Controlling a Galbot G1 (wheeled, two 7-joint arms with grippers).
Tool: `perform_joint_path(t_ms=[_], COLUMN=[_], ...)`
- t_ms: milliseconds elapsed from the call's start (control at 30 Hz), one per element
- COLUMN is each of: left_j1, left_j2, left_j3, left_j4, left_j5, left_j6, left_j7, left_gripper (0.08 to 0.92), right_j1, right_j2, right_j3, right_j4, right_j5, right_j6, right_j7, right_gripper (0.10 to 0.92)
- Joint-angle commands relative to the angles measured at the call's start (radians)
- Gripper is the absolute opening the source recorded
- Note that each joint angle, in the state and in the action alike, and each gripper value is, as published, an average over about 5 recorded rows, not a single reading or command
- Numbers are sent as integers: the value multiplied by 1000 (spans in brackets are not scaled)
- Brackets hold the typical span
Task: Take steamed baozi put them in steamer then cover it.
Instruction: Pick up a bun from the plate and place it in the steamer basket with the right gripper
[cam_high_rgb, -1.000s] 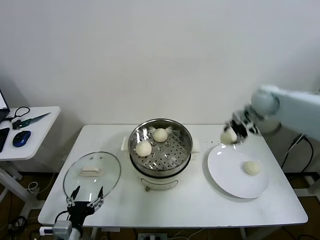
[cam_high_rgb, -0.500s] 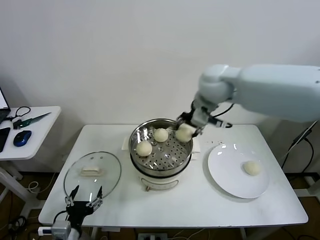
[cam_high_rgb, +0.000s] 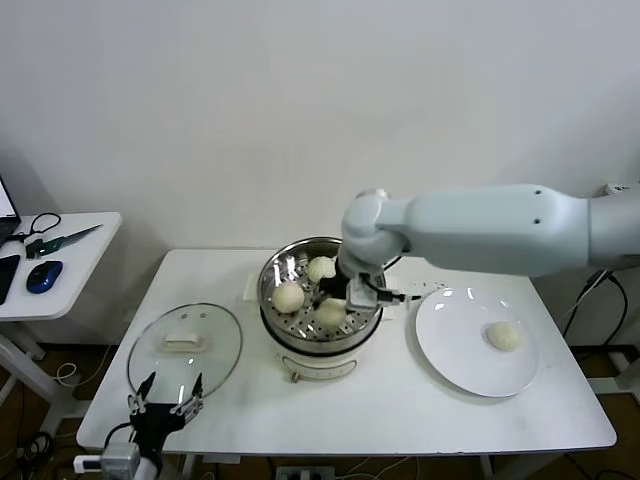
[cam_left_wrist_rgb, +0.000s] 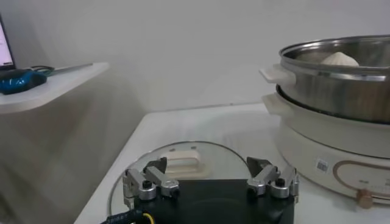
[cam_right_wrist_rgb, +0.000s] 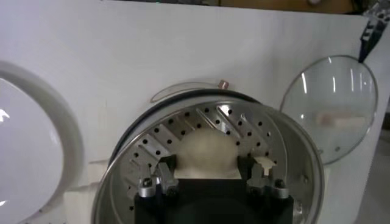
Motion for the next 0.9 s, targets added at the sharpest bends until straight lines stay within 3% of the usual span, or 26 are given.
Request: perform_joint_path(t_ms=[33, 333, 600, 733, 900], left_j1=[0, 5, 8, 9, 7], left_j2=[-1, 0, -3, -5, -6], left_j3=[1, -4, -4, -3, -4], left_j4=[1, 2, 0, 0, 2], left_j5=[-1, -3, -4, -6, -6], left_j6=[0, -2, -4, -5, -4], left_j7=[0, -1, -2, -2, -2], left_gripper=[823, 823, 823, 823, 823], right_j1=[-92, -117, -98, -40, 126], right_j2=[54, 78, 74, 31, -84], right_j3=[10, 22, 21, 34, 25], right_j4=[-37, -78, -99, -98, -151], right_j5=[-68, -83, -54, 19, 245], right_j6=[15, 29, 52, 88, 130], right_j7=[25, 23, 23, 4, -135], right_gripper=[666, 679, 801, 821, 823])
